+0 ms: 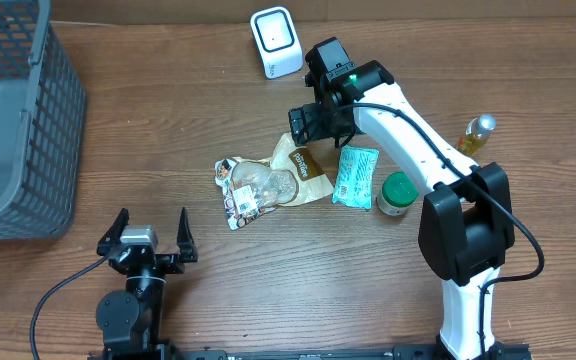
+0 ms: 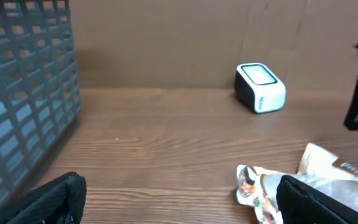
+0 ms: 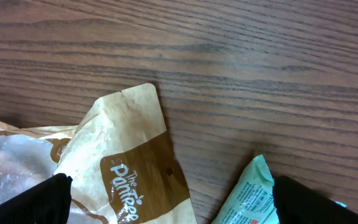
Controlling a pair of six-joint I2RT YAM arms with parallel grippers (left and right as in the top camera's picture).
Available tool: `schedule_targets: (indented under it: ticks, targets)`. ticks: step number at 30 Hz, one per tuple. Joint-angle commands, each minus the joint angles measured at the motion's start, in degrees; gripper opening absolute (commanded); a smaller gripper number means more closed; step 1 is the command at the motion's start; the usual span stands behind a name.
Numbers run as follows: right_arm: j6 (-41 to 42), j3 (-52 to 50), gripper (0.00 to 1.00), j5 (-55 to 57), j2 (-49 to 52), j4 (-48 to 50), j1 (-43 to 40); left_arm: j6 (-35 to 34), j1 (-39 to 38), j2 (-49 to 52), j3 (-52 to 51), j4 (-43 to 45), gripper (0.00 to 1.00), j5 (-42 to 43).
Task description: Scan the item barcode
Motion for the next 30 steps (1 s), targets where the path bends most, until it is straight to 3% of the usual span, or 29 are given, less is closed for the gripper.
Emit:
schedule_targets:
  ticks: [1, 8, 15, 21, 30]
  targets:
    - [0.24, -0.04, 1.0, 0.37, 0.11, 0.15, 0.0, 6.38, -0.92, -0.55, -0.2, -0.35, 1.0, -1.92]
    - [0.22, -0.04, 1.0, 0.37, 0.11, 0.17, 0.0, 6.4, -6.51, -0.55, -0.22, -0.44, 0.99, -7.04]
    - [0.24, -0.04, 1.0, 0.37, 0.11, 0.15, -0.04, 5.86, -6.01, -0.55, -0.2, -0.46, 1.0, -7.1]
    - [0.24, -0.04, 1.0, 0.37, 0.11, 0.17, -0.04, -4.26, -5.88, -0.55, -0.22, 0.11, 0.99, -12.61]
    - [0.22, -0.04, 1.0, 0.37, 0.11, 0.17, -0.04, -6.91, -3.56, -0.55, -0.22, 0.09, 1.0, -11.78]
